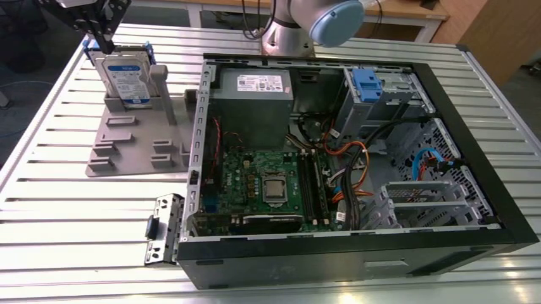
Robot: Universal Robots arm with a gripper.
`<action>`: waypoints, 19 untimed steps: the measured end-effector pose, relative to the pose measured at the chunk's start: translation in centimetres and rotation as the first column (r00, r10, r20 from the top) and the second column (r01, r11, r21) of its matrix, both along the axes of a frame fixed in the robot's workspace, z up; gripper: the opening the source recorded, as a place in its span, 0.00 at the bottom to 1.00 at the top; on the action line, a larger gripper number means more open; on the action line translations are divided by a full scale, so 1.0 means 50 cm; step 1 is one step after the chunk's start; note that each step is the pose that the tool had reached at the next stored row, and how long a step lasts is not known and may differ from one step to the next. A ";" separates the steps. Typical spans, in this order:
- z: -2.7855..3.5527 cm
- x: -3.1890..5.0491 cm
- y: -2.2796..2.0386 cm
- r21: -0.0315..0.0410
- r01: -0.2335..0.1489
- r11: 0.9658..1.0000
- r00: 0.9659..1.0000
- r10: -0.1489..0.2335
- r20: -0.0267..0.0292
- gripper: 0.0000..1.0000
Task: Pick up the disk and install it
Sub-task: 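Reach for the disk, then pick up the disk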
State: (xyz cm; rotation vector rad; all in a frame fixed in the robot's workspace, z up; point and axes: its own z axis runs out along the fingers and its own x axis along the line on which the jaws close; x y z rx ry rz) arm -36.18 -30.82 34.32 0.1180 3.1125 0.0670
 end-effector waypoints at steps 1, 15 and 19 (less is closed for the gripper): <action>-0.001 0.000 0.0000 -0.001 -0.001 1.000 1.000 0.001 0.000 0.10; -0.004 0.004 0.0002 -0.007 -0.002 1.000 1.000 0.002 0.000 0.10; -0.004 0.004 0.0002 -0.007 -0.003 1.000 1.000 0.003 0.000 0.10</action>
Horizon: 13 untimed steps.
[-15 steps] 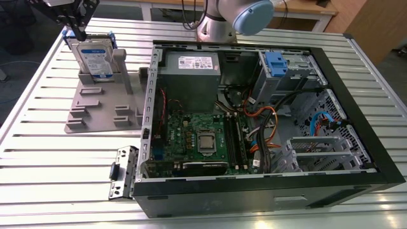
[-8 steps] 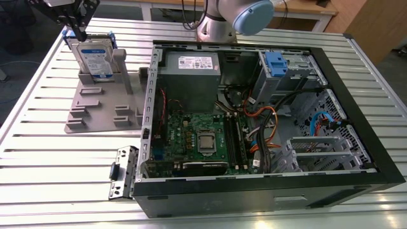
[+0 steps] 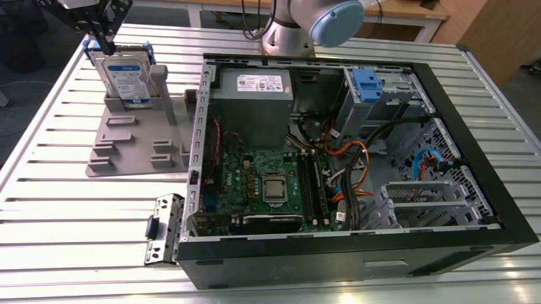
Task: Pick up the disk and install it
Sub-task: 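Pick up the disk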
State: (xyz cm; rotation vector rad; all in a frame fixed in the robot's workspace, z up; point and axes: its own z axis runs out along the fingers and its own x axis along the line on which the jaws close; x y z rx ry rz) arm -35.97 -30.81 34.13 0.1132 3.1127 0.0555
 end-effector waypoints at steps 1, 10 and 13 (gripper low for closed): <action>0.000 0.000 0.0000 0.000 -0.001 1.000 1.000 0.001 0.000 0.10; 0.000 0.000 0.0000 0.000 -0.097 0.995 0.995 0.097 0.000 0.10; 0.000 0.000 0.0000 0.000 -0.139 0.990 0.990 0.139 0.000 0.10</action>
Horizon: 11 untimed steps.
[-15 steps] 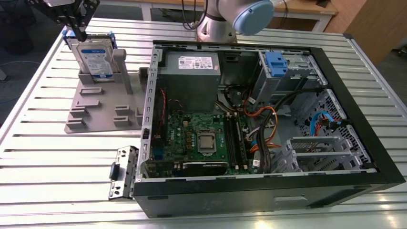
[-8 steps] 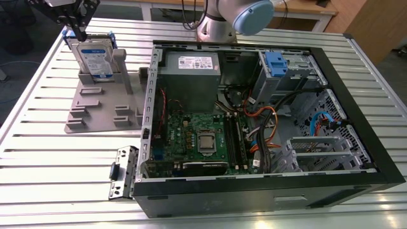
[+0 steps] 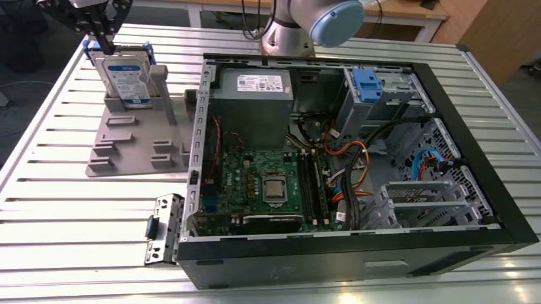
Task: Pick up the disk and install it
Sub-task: 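Pick up the disk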
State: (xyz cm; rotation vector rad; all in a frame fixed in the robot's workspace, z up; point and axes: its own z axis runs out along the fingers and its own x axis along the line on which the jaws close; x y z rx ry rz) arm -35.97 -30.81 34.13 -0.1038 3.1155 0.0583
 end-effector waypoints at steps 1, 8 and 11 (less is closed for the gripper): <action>0.000 0.000 0.0000 0.000 -0.013 1.000 1.000 0.013 0.000 0.10; 0.000 0.000 0.0000 0.000 -0.101 0.995 0.995 0.101 0.000 0.10; 0.000 0.000 0.0000 0.000 -0.135 0.991 0.991 0.135 0.000 0.10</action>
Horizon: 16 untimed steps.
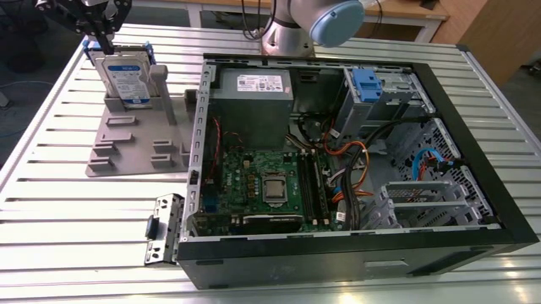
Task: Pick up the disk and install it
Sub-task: 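Pick up the disk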
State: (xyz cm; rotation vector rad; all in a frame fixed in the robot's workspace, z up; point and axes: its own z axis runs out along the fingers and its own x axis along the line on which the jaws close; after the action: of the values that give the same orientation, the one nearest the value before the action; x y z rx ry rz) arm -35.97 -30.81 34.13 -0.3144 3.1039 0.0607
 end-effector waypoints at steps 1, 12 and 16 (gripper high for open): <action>0.000 0.000 0.0000 0.000 -0.011 1.000 1.000 0.011 0.000 0.10; 0.000 0.000 0.0000 0.000 -0.123 0.992 0.992 0.123 0.000 0.10; 0.000 0.000 0.0000 0.000 -0.160 0.987 0.987 0.160 0.000 0.10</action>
State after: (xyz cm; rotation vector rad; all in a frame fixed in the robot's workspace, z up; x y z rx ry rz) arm -35.97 -30.81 34.13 -0.5626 3.0718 0.0632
